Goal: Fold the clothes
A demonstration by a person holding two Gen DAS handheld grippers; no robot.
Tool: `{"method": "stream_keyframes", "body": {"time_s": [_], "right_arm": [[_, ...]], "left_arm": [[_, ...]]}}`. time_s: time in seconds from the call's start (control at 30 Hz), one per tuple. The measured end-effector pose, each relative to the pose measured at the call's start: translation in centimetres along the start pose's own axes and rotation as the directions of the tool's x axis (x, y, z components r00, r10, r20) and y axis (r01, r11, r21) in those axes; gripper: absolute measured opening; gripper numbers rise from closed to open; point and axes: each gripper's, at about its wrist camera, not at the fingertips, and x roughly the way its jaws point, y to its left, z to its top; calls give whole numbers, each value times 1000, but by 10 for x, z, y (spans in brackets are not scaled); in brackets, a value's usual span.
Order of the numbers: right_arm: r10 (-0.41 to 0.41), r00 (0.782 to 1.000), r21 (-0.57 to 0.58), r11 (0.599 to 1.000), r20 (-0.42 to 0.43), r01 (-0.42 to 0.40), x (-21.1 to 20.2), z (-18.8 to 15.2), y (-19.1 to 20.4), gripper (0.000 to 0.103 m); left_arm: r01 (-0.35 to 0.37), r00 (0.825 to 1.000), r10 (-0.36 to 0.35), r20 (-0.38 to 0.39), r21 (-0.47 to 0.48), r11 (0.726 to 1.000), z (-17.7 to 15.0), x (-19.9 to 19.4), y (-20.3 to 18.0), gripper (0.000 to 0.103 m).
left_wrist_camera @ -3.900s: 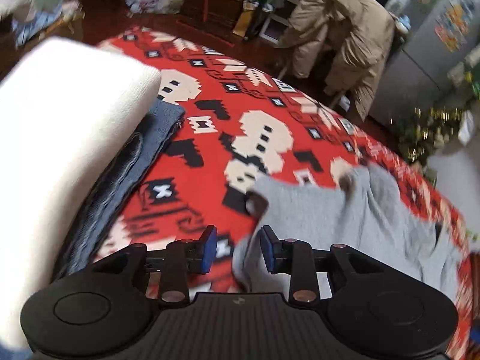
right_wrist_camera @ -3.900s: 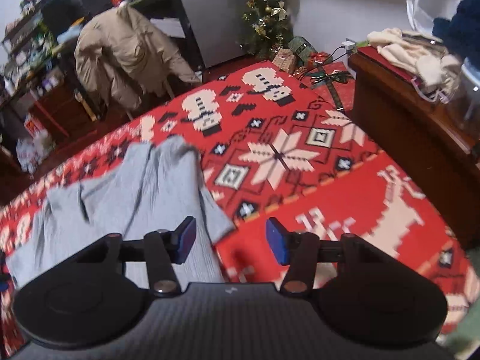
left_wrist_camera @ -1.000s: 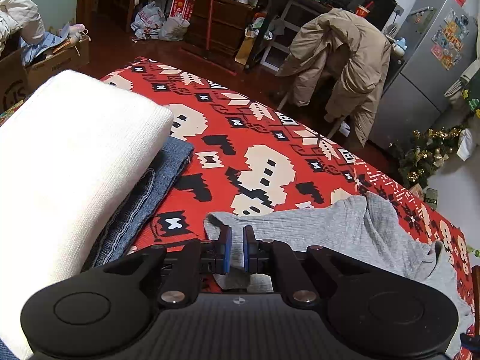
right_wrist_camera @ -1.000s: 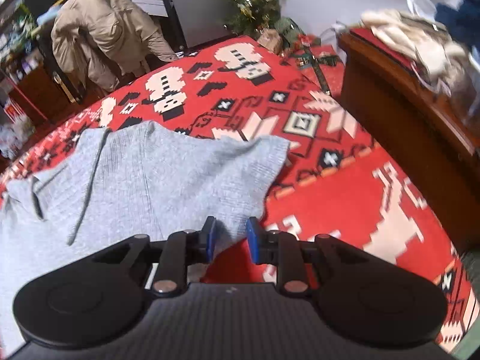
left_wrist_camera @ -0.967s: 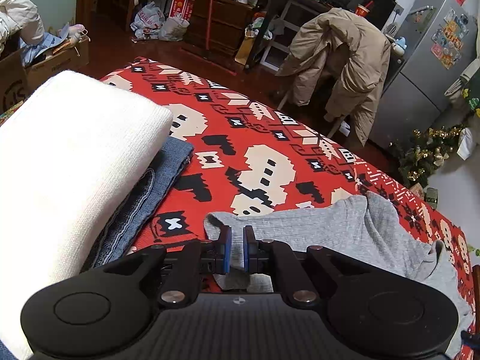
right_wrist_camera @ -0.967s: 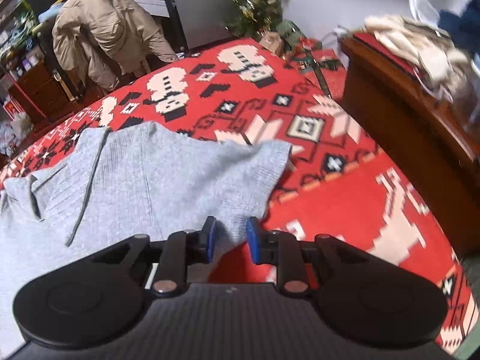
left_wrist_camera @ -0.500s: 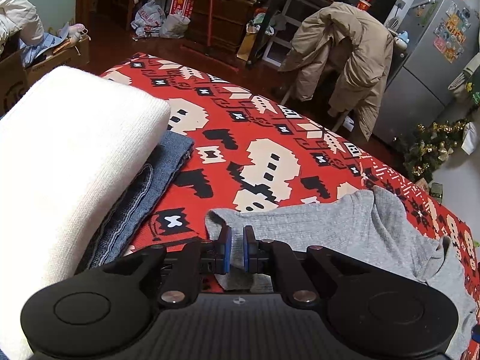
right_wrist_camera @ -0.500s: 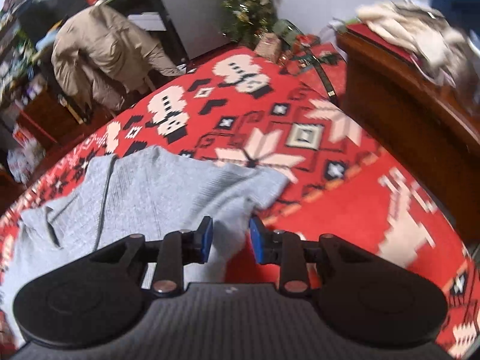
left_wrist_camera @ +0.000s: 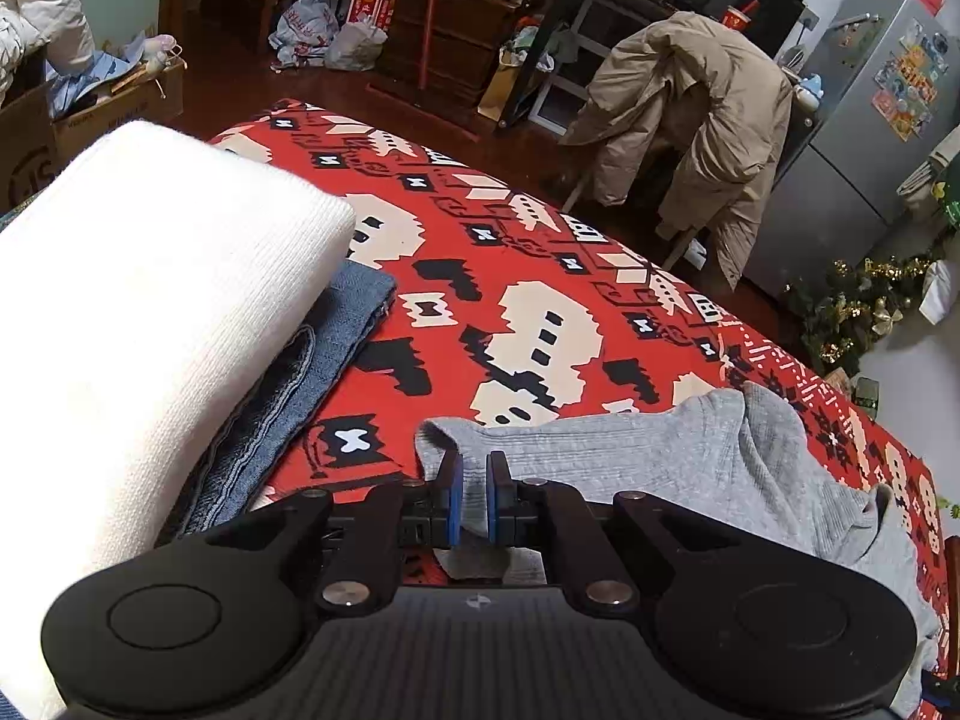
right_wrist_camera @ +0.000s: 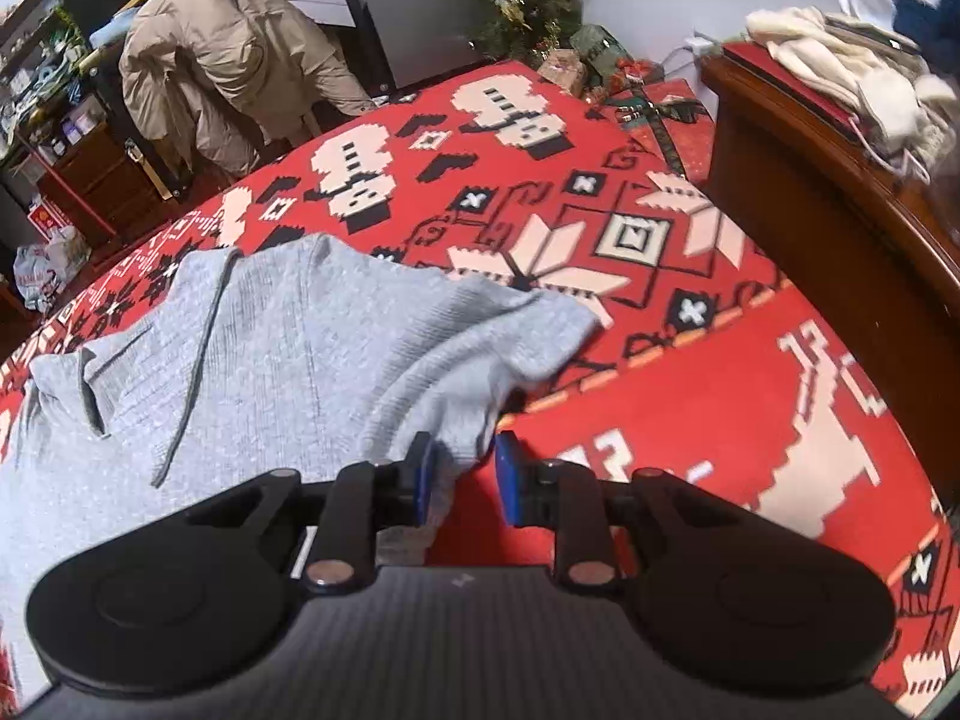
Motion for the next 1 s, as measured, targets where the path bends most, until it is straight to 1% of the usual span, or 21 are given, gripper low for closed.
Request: {"method": "stream_keyframes", "body": {"time_s": [0.17,0.27,0.3,0.4,0.47,0.57,0.6,0.67,0.7,0.77,0.8,0.87,0.9,1.0], "right_arm": [[-20,1000,-84,996,15,21,8,1,22,26],[-81,996,-147,985,31,85,9,-3,35,10],[-91,996,-153,984,24,94,8,-4,35,6],[-146,989,-111,983,25,148,-5,-2,21,6],[-171,985,-57,983,28,172,-19,2,3,6],[-135,990,16,991,31,135,-39,8,-16,8],[-125,992,29,992,33,124,-44,9,-20,13],[-126,992,50,991,27,124,-44,6,-26,15],[-126,992,60,990,23,125,-44,4,-29,20],[-127,992,81,989,17,125,-44,1,-36,20],[-93,996,104,990,5,92,-45,-2,-39,20],[-35,999,112,993,-3,35,-47,-8,-38,20],[-22,1000,98,995,-9,23,-44,-10,-33,20],[-24,1000,45,999,-17,25,-37,-17,-17,22]], "left_arm": [[-8,1000,9,-3,18,1000,-2,3,-3,6],[-13,1000,13,-3,21,1000,-2,3,-3,6],[-14,1000,14,-1,19,1000,-2,3,-2,6],[-13,1000,13,1,8,1000,0,1,0,6],[-10,1000,10,2,3,1000,0,0,1,6],[-5,1000,5,1,6,1000,0,-1,0,6],[-6,1000,6,1,7,1000,-1,-2,0,6],[-6,1000,6,0,10,1000,-1,-3,-1,6],[-3,1000,3,-3,6,1000,-1,-3,1,6],[1,1000,-1,-9,-2,1000,0,-3,3,6],[4,1000,-4,-16,-9,1000,-1,-4,5,6],[8,1000,-8,-29,-21,1000,-2,-5,10,6],[11,999,-12,-35,-25,1000,-3,-6,11,6],[20,999,-21,-43,-32,999,-6,-12,15,6]]}}
